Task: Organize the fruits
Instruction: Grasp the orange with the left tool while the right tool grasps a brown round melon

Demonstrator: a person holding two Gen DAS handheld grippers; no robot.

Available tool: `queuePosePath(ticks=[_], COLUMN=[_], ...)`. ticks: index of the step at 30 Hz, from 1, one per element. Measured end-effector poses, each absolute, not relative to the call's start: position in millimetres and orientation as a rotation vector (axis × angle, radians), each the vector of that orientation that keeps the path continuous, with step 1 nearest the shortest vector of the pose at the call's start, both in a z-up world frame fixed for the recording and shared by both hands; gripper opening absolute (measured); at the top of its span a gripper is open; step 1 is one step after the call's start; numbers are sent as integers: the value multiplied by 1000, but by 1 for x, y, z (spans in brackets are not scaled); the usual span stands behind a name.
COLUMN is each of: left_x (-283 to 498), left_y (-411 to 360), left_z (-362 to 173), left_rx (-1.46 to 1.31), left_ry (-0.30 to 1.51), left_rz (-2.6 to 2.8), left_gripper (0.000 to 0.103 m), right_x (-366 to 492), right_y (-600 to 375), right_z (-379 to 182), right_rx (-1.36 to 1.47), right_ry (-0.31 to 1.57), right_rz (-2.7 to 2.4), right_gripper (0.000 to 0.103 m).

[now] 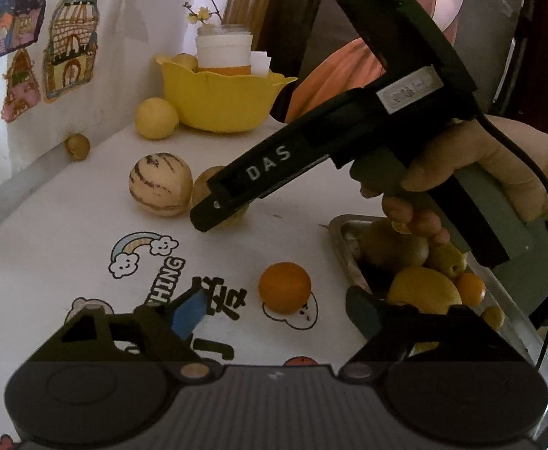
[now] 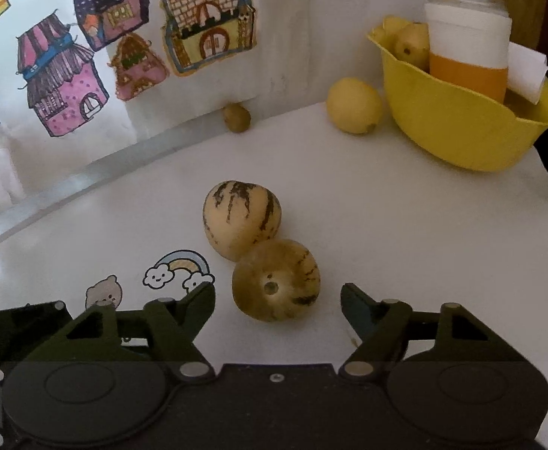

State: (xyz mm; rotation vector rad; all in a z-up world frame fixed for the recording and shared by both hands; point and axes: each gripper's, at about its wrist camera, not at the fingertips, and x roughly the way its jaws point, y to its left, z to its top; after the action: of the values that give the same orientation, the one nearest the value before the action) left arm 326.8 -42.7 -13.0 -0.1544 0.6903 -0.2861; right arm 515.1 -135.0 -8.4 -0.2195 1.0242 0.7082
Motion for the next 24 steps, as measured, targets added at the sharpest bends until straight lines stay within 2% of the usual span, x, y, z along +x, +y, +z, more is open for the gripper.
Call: queuePosePath(ticks=[6,11,15,19,24], left_x=[332,336,338,339,339], left_y=[-47,-49,-52,-54,-54], left_z=[-15,-15,-15,-15,-15], left_rx=[-150,-147,-127,-136,-147], left_ry=[695,699,700,709,709], left_rz=[-280,-267,-254,-273,-277], left_gripper=[70,63,51,35,34], right_x=[519,519,516,512,512], right_y=[-130,-125,-126,-125,-127], right_z=[-18,-22,-23,-24,-23], right_rx=[-215,-223,-212,-222,-201], right_ry=[1028,1015,997,972,973], right_rz=[693,686,685,678,671], right_gripper=[64,60,53,52,52])
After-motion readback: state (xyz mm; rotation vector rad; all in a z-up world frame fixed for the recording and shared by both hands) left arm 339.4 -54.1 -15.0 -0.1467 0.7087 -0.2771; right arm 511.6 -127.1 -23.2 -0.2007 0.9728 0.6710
